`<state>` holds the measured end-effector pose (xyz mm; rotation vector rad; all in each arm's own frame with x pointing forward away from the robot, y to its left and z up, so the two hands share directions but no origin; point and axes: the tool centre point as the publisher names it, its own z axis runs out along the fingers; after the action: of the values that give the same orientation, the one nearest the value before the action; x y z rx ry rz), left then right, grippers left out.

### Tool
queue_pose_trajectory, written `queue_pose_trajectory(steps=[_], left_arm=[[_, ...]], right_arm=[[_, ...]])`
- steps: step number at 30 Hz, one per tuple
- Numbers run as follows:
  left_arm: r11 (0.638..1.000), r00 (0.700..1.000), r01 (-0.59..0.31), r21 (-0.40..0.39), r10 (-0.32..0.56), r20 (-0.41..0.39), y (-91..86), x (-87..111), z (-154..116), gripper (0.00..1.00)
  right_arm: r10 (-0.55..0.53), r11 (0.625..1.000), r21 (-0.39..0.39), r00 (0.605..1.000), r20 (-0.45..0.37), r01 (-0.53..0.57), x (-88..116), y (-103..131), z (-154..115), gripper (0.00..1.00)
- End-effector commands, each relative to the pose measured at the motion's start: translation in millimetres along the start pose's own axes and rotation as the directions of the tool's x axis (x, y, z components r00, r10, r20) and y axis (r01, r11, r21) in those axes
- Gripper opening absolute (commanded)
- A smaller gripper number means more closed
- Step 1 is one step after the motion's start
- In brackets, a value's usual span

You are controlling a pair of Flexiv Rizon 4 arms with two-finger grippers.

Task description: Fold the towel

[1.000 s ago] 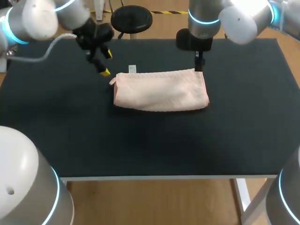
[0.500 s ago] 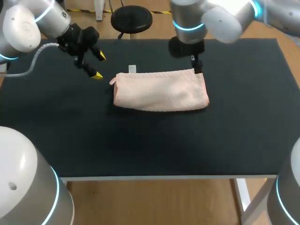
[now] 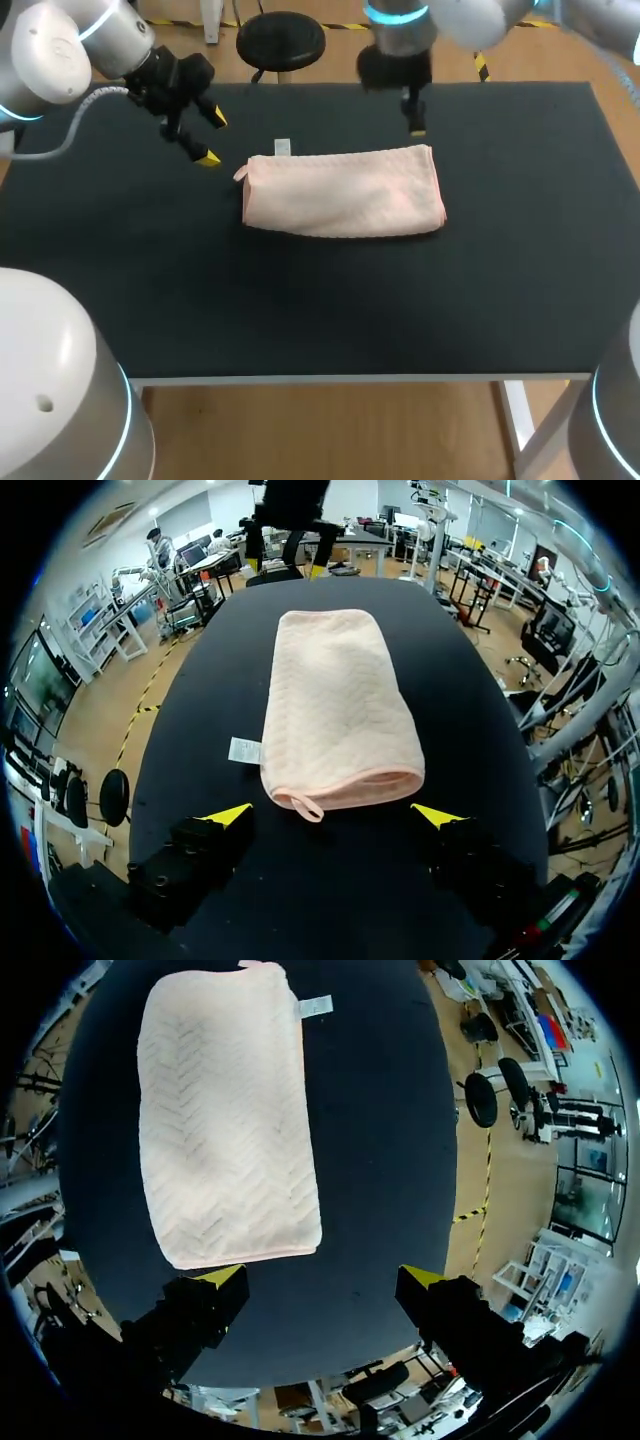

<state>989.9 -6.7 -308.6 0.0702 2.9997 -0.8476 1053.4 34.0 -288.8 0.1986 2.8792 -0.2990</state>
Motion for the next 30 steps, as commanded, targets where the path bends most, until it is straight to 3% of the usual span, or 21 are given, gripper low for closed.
queue_pose_trajectory(steps=[1,4,6,7,10,12,13,14,15,27,28,29,30], left_arm=[[1.000,1.000,-0.002,0.002,0.002,-0.001,0.8,-0.5,0.5,1.00],[1.000,1.000,-0.002,0.002,0.002,-0.001,0.8,-0.5,0.5,1.00],[1.000,1.000,-0.002,0.002,0.002,-0.001,0.8,-0.5,0.5,1.00],[1.000,1.000,-0.002,0.002,0.002,-0.001,0.8,-0.5,0.5,1.00],[1.000,1.000,-0.002,0.002,0.002,-0.001,0.8,-0.5,0.5,1.00],[1.000,1.000,-0.002,0.002,0.002,-0.001,0.8,-0.5,0.5,1.00],[1.000,1.000,-0.002,0.002,0.002,-0.001,0.8,-0.5,0.5,1.00],[1.000,1.000,-0.002,0.002,0.002,-0.001,0.8,-0.5,0.5,1.00],[1.000,1.000,-0.002,0.002,0.002,-0.001,0.8,-0.5,0.5,1.00],[1.000,1.000,-0.002,0.002,0.002,-0.001,0.8,-0.5,0.5,1.00],[1.000,1.000,-0.002,0.002,0.002,-0.001,0.8,-0.5,0.5,1.00],[1.000,1.000,-0.002,0.002,0.002,-0.001,0.8,-0.5,0.5,1.00],[1.000,1.000,-0.002,0.002,0.002,-0.001,0.8,-0.5,0.5,1.00]], right_arm=[[0.312,0.647,-0.439,0.742,-0.593,-0.623,-10.6,-30.9,0.3,1.00],[0.294,0.488,-0.464,0.640,-0.710,-0.739,-7.5,-44.0,6.5,1.00],[0.273,0.413,-0.467,0.595,-0.756,-0.782,-3.1,-49.6,11.7,1.00],[0.257,0.359,-0.463,0.562,-0.786,-0.811,-0.5,-52.0,15.0,1.00],[0.205,0.262,-0.458,0.513,-0.833,-0.849,6.3,-56.2,22.5,1.00],[0.158,0.225,-0.459,0.497,-0.853,-0.859,10.0,-56.9,27.1,1.00],[0.128,0.235,-0.474,0.511,-0.850,-0.848,12.1,-56.7,27.1,1.00],[0.154,0.290,-0.496,0.551,-0.820,-0.819,14.9,-53.4,25.3,1.00],[0.168,0.403,-0.539,0.638,-0.751,-0.740,18.3,-46.3,21.4,1.00],[0.168,0.403,-0.539,0.638,-0.751,-0.740,18.3,-46.3,21.4,1.00],[0.171,0.346,-0.517,0.595,-0.786,-0.783,18.8,-49.1,25.5,1.00],[0.170,0.262,-0.481,0.531,-0.830,-0.836,23.0,-50.7,30.7,1.00],[0.168,0.227,-0.458,0.498,-0.851,-0.859,25.2,-50.7,33.1,1.00]])
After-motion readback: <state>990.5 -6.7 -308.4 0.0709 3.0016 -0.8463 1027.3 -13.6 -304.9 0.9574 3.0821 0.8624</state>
